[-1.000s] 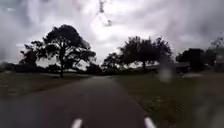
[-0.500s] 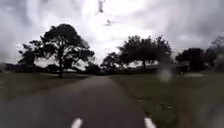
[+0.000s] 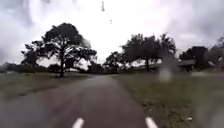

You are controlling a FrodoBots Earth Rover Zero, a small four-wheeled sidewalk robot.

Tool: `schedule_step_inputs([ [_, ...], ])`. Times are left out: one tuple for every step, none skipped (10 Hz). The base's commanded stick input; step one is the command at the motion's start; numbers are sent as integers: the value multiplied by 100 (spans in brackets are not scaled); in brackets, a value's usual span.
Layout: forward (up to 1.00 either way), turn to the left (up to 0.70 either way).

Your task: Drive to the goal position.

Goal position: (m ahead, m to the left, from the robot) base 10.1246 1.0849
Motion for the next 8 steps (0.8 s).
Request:
schedule_step_inputs([
  [85,0],
  [85,8],
  [85,21],
  [85,26],
  [85,0],
  [85,0],
  [85,0],
  [85,0],
])
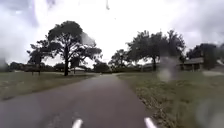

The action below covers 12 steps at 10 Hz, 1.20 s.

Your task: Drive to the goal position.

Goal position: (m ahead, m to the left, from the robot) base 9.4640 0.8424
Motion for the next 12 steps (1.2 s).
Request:
schedule_step_inputs([
  [85,0],
  [85,0],
  [85,0],
  [85,0],
  [85,0],
  [85,0],
  [85,0],
  [85,0],
  [85,0],
  [85,0],
  [85,0],
  [85,0],
])
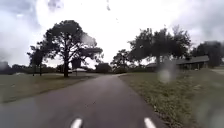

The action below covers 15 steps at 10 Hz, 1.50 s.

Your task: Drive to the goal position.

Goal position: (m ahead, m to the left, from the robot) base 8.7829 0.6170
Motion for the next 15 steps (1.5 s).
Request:
schedule_step_inputs([
  [85,0],
  [85,0],
  [85,0],
  [85,0],
  [85,0],
  [85,0],
  [85,0],
  [85,0],
  [85,0],
  [85,0],
  [85,0],
  [85,0],
  [85,0],
  [85,0],
  [85,0],
])
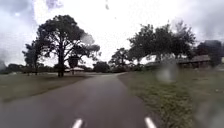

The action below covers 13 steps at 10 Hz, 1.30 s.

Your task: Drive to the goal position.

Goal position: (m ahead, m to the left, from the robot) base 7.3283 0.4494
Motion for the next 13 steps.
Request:
schedule_step_inputs([
  [85,0],
  [85,0],
  [85,0],
  [85,0],
  [85,0],
  [85,0],
  [85,0],
  [85,0],
  [85,0],
  [85,0],
  [85,0],
  [85,0],
  [85,0],
])
